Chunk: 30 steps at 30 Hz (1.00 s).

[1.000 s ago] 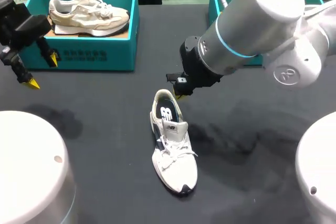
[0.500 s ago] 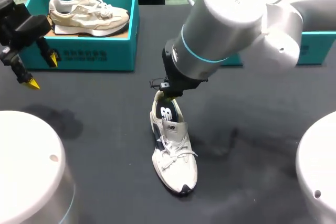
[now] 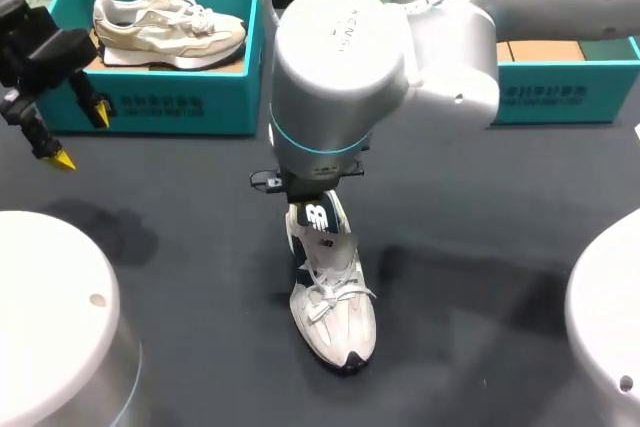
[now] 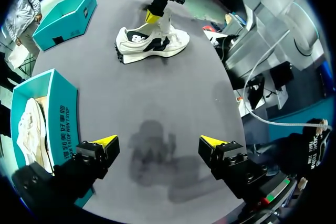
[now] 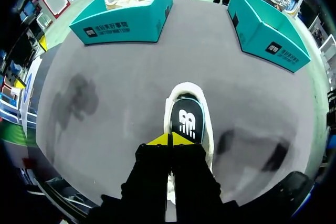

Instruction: Take the shoe out of the shoebox, open the shoe tongue, remove and reinsert the insole, then place the shoe into the shoebox

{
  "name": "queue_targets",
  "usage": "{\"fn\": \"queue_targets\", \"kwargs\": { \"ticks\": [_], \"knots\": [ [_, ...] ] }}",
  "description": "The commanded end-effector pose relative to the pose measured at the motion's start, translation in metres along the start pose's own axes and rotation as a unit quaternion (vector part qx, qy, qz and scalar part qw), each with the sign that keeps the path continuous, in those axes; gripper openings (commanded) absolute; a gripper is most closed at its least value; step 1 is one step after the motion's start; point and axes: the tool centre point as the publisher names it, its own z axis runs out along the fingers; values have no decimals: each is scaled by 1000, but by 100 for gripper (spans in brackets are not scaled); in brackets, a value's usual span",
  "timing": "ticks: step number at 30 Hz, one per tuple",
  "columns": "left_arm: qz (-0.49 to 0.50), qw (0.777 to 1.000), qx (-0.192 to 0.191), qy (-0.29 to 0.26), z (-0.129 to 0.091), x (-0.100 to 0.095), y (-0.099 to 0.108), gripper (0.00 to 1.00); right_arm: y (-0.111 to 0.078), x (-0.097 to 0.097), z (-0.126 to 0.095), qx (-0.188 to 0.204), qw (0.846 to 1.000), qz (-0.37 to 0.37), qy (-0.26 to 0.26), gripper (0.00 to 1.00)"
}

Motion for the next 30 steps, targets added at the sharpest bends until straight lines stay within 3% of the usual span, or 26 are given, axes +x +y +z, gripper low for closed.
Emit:
{"fn": "queue_targets", "kwargs": {
  "ticks": [1,9,23,30],
  "knots": [
    [0,1000,-1,-1,0,1,0,100,2,3,10,2,1000,-8,-20,0],
    [0,1000,-1,-1,0,1,0,100,6,-11,40,-9,998,-11,-55,0],
    [0,1000,-1,-1,0,1,0,100,-4,-40,69,3,993,12,-117,0],
    [0,1000,-1,-1,0,1,0,100,-9,-37,93,23,993,7,-112,0]
  ]
}}
